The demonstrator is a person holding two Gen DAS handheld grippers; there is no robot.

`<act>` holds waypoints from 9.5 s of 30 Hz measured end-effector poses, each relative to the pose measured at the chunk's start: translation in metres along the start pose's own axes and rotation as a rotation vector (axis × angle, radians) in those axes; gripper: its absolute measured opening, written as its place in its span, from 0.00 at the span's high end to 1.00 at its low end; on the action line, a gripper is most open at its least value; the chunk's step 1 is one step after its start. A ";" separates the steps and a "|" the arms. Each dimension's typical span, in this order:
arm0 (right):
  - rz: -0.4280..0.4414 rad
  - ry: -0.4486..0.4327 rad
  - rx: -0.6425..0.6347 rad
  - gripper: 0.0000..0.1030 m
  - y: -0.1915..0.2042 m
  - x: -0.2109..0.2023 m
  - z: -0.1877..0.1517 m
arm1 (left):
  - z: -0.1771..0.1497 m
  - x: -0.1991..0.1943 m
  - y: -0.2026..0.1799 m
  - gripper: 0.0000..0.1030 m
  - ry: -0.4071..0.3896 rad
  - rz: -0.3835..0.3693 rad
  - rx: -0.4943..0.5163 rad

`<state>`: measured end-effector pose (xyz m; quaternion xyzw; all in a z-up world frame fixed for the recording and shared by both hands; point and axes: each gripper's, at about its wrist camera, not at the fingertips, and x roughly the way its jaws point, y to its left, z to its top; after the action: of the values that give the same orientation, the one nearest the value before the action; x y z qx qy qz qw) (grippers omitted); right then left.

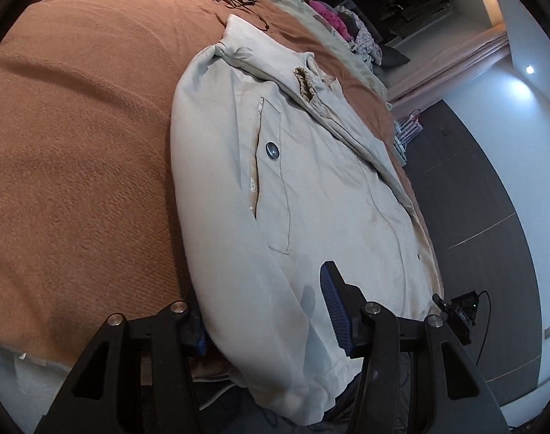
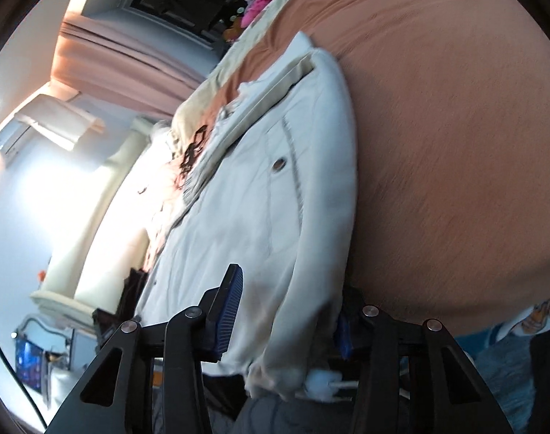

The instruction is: Fold large clothes

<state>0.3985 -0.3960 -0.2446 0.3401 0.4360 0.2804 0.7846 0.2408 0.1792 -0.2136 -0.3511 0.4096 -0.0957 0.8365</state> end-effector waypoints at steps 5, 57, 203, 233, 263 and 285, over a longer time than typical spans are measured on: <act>-0.033 -0.011 0.021 0.83 0.007 0.005 -0.004 | 0.004 -0.002 0.004 0.87 -0.027 0.017 -0.064; 0.046 -0.349 -0.351 0.93 0.234 -0.186 0.007 | 0.028 -0.239 -0.153 0.92 -0.416 -0.033 0.186; -0.667 0.247 -0.617 0.89 0.243 0.288 0.090 | 0.121 -0.032 0.025 0.61 0.046 0.527 0.031; -0.402 0.210 -0.493 0.73 0.262 0.180 -0.041 | 0.087 -0.001 0.050 0.67 0.068 0.131 -0.397; -0.527 0.307 -0.455 0.93 0.229 0.268 0.016 | 0.097 -0.021 0.014 0.83 -0.036 0.106 -0.275; -0.611 0.321 -0.571 0.93 0.258 0.350 0.100 | 0.090 -0.011 0.032 0.83 -0.017 0.121 -0.350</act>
<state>0.6112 -0.0089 -0.1778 -0.0824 0.5378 0.1939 0.8163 0.2974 0.2537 -0.1908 -0.4669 0.4332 0.0306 0.7703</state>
